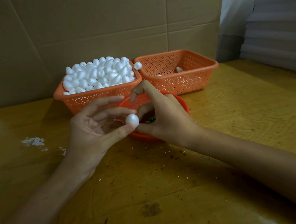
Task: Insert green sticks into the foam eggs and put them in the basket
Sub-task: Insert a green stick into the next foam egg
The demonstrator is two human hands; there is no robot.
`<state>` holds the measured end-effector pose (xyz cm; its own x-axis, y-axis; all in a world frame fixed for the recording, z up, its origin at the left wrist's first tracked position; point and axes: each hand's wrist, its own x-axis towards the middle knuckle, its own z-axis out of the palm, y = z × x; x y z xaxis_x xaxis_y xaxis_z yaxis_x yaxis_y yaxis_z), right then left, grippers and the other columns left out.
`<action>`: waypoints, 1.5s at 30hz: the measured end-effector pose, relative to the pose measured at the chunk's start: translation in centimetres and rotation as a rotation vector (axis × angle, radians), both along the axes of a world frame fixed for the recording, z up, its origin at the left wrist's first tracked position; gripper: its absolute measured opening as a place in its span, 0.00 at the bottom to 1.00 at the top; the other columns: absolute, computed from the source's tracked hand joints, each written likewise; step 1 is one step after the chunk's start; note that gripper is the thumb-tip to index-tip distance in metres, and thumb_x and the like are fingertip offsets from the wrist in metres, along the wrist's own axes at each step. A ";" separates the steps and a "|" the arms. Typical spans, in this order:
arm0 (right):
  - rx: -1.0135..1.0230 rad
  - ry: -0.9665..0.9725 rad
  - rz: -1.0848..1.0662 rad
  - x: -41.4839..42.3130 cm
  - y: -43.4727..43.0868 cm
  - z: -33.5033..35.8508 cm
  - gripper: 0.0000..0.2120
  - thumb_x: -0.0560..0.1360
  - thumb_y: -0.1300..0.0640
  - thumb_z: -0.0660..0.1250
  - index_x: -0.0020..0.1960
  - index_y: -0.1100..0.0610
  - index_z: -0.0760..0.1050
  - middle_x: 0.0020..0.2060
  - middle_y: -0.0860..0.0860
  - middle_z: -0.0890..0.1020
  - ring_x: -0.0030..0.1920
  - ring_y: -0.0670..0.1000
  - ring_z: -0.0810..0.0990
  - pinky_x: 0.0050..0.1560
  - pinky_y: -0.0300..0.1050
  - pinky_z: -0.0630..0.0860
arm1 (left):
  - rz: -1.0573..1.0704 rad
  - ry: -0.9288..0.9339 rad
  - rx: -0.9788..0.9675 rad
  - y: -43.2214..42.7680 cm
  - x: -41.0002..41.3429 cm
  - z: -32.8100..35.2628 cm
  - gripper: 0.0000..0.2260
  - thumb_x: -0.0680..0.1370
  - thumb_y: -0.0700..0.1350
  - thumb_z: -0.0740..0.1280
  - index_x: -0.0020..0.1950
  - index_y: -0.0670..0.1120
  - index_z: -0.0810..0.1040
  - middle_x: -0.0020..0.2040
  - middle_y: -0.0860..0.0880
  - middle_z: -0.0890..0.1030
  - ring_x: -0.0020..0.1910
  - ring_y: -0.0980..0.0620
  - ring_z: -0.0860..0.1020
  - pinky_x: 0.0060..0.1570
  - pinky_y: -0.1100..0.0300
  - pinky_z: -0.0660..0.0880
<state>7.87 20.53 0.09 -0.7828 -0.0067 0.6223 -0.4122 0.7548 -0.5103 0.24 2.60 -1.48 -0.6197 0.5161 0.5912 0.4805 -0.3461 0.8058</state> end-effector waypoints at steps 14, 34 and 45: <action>0.007 -0.016 0.034 0.1 -0.1 0.1 0.27 0.71 0.63 0.79 0.65 0.58 0.70 0.34 0.46 0.85 0.37 0.44 0.84 0.40 0.40 0.76 | 0.050 0.115 -0.058 0.0 -0.7 -0.4 0.24 0.69 0.47 0.83 0.63 0.52 0.81 0.53 0.46 0.88 0.48 0.36 0.83 0.48 0.55 0.81; -0.055 -0.062 0.082 0.0 0.0 0.2 0.27 0.71 0.65 0.79 0.65 0.59 0.69 0.35 0.47 0.86 0.39 0.46 0.85 0.44 0.50 0.80 | 0.102 0.211 -0.088 -0.1 -0.1 0.0 0.24 0.69 0.45 0.82 0.62 0.47 0.79 0.52 0.48 0.88 0.42 0.39 0.80 0.40 0.43 0.79; -0.058 -0.048 0.082 -0.2 0.1 0.1 0.26 0.71 0.64 0.79 0.64 0.58 0.70 0.35 0.47 0.86 0.38 0.45 0.85 0.42 0.42 0.79 | 0.100 0.215 -0.088 -0.2 -0.1 0.0 0.23 0.69 0.45 0.82 0.61 0.47 0.80 0.52 0.48 0.88 0.42 0.40 0.80 0.40 0.45 0.79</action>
<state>7.71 20.67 0.19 -0.8100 -0.0367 0.5853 -0.4452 0.6882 -0.5729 0.16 2.39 -1.44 -0.5354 0.5138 0.6703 0.6722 -0.2213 0.7065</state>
